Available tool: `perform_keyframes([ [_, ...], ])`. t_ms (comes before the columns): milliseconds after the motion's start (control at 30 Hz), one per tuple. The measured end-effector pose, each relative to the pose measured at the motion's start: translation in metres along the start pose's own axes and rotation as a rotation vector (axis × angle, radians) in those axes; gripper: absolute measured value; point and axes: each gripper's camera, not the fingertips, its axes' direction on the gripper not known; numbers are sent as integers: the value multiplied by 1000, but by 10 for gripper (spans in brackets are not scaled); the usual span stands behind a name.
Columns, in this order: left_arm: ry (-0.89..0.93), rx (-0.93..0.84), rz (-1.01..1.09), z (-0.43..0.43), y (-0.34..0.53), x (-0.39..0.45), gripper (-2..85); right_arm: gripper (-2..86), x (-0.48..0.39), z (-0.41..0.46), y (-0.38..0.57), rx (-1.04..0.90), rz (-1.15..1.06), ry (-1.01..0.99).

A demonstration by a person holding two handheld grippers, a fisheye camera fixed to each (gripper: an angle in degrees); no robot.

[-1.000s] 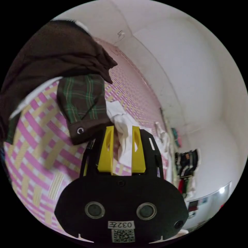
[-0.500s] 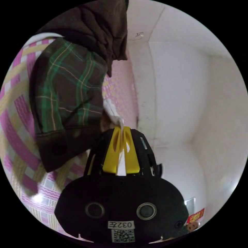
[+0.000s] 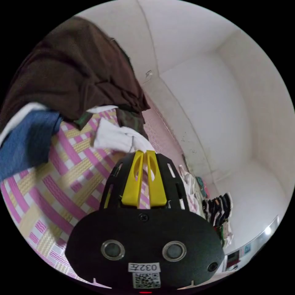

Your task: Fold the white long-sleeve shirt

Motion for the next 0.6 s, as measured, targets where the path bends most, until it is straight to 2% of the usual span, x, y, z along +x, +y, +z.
perform_keyframes([
  [133,-6,38,30,6,-4,18,4,5,2,-5,-1,22,-1,-3],
  [233,95,53,88,15,-3,51,-10,16,3,-8,-3,36,-10,-6],
  [333,201,-1,279,35,15,133,-13,32,1,-14,-5,72,-27,-6],
  [467,479,-200,594,64,90,275,-14,57,-2,-27,-11,129,34,-33],
  [533,476,-331,735,80,143,324,-14,65,-3,-39,-12,178,73,-28],
  [600,379,-492,869,113,221,357,-12,74,10,-57,-12,220,153,20],
])
